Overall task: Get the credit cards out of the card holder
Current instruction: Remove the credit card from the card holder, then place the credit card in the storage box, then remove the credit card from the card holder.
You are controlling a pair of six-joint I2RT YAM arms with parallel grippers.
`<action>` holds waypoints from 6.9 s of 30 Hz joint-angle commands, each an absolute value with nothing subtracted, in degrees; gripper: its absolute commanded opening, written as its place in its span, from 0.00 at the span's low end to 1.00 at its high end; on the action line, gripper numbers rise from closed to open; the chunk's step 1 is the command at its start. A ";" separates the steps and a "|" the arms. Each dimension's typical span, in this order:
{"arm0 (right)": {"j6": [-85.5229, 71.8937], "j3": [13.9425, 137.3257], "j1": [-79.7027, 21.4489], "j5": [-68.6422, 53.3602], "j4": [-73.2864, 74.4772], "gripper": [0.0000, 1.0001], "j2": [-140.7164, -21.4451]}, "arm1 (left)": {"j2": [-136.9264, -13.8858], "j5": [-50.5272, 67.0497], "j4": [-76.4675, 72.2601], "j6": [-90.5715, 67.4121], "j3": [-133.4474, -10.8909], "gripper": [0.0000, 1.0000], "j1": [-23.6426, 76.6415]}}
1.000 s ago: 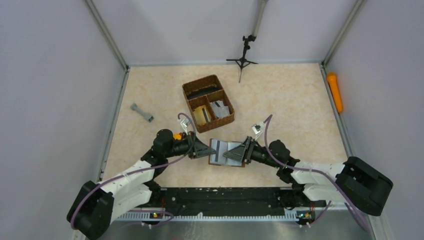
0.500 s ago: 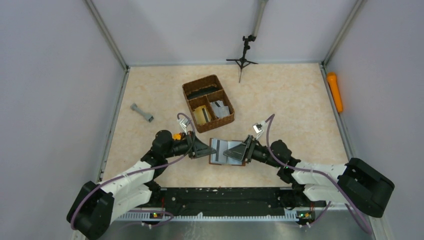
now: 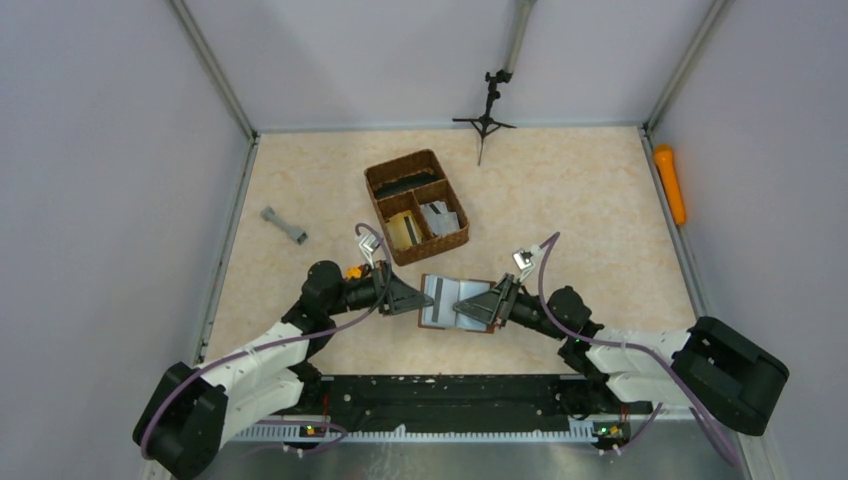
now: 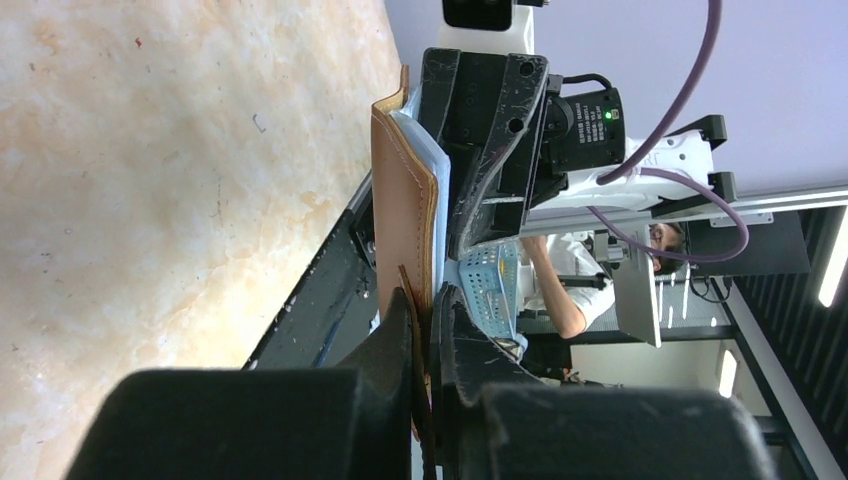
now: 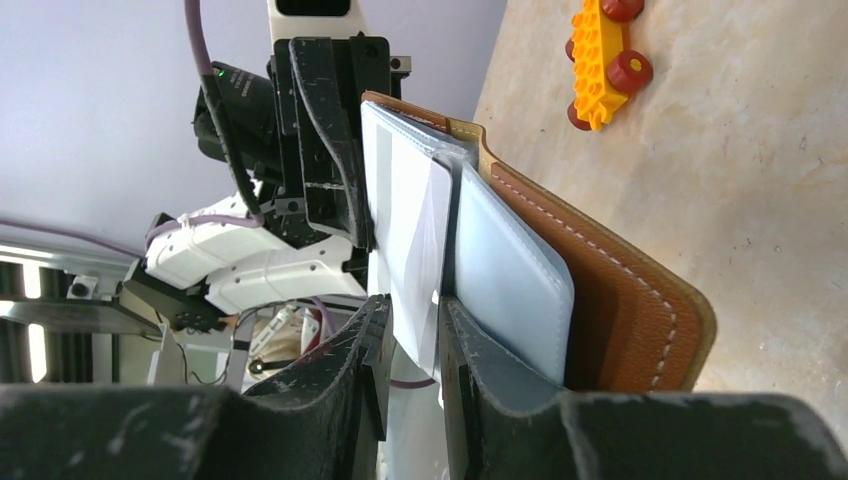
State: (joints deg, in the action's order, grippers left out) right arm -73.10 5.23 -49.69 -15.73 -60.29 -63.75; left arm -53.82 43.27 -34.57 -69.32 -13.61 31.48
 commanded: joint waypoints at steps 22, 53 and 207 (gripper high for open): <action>-67.71 6.68 -46.10 -10.56 -35.75 0.00 -47.29 | -50.78 39.09 -30.44 -65.58 -14.65 0.01 33.01; -52.05 25.08 -39.05 -20.48 -19.77 0.00 -59.03 | -49.79 26.66 -10.24 -58.03 -20.44 0.00 32.46; -47.29 29.22 -62.70 4.45 -21.07 0.31 -84.53 | -60.58 27.25 -1.04 -47.09 -20.17 0.14 32.66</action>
State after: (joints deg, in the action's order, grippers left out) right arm -48.18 28.29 -61.95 -1.21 -25.47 -88.62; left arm -60.58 27.29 0.62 -47.22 -20.12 32.36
